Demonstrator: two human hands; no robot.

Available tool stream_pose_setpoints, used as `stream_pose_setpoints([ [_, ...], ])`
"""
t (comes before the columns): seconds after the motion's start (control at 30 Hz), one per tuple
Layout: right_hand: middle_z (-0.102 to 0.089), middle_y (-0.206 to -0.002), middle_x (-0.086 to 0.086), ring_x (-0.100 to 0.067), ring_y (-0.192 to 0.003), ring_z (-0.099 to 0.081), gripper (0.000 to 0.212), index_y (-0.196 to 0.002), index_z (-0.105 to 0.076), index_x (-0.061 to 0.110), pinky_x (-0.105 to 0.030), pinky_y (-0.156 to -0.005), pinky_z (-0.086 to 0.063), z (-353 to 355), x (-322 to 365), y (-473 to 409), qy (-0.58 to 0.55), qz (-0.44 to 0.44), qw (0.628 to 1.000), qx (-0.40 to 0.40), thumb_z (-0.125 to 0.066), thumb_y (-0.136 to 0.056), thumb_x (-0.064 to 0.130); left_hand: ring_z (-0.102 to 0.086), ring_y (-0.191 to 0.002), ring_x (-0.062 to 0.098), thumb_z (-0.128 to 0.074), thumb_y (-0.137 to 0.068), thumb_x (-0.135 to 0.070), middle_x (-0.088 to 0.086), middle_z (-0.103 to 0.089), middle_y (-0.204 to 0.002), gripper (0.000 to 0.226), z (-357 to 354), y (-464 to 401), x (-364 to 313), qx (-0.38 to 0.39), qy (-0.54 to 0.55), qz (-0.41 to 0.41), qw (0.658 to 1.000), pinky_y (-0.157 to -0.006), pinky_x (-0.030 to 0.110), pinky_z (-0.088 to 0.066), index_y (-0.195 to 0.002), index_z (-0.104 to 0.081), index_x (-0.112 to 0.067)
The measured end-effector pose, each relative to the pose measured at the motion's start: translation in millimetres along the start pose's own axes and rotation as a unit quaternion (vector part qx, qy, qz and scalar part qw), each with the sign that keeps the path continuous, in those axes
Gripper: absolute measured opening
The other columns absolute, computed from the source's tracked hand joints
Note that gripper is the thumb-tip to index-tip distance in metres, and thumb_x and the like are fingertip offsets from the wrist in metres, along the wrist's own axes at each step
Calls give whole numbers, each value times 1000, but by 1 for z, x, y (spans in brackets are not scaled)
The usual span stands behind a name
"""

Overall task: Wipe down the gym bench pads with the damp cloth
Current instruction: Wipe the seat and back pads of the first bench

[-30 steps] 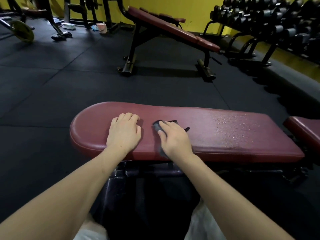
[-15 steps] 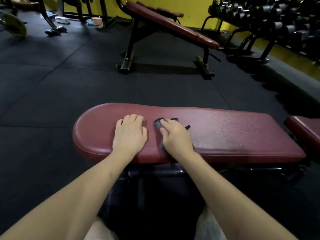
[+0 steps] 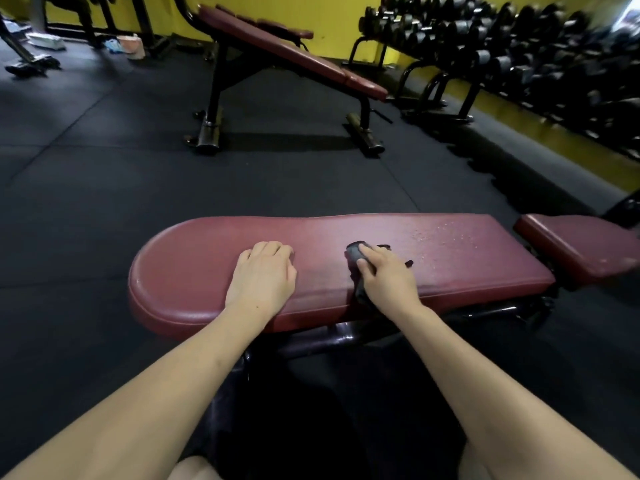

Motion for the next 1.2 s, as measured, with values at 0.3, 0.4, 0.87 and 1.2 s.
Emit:
stream_pose_setpoints([
  [0.3, -64, -137, -5, -27, -126, -55, 38, -138, -63, 13, -38, -109, -41, -2, -2, 0, -17, 10, 1000, -9, -52, -105, 28, -57, -102, 29, -49, -98, -24, 2, -67, -114, 24, -7, -7, -8, -4, -57, -7, 998, -87, 43, -46, -109, -69, -18],
  [0.4, -64, -134, -4, -27, -123, -55, 36, -137, -63, 12, -38, -107, -42, -3, -7, -3, -28, 37, 999, 9, -52, -104, 26, -56, -106, 29, -46, -99, -28, 1, -66, -115, 27, -12, -12, -27, -3, -51, 17, 999, -89, 43, -46, -111, -69, -20],
  [0.87, -57, -145, 7, -17, -133, -51, 40, -145, -57, 24, -26, -103, -37, 49, -176, -27, -36, 97, 994, 39, -50, -106, 33, -51, -119, 20, -45, -100, -23, -6, -60, -127, 29, -71, -49, -196, -11, -19, 66, 998, -101, 39, -42, -122, -64, -25],
  [1.2, -45, -158, -2, -24, -152, -33, 46, -152, -48, 17, -30, -125, -17, 44, -187, -55, -35, 218, 967, 126, -47, -108, 31, -48, -132, 15, -43, -98, -26, -7, -60, -137, 36, -87, -62, -215, -19, -54, 173, 983, -112, 40, -34, -128, -63, -26],
])
Point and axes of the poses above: each hand's wrist, its own y-axis away from the middle knuckle, its own z-axis out of the back of the hand, x = y × z, the point moved 5 cm from there along -y, towards the middle knuckle
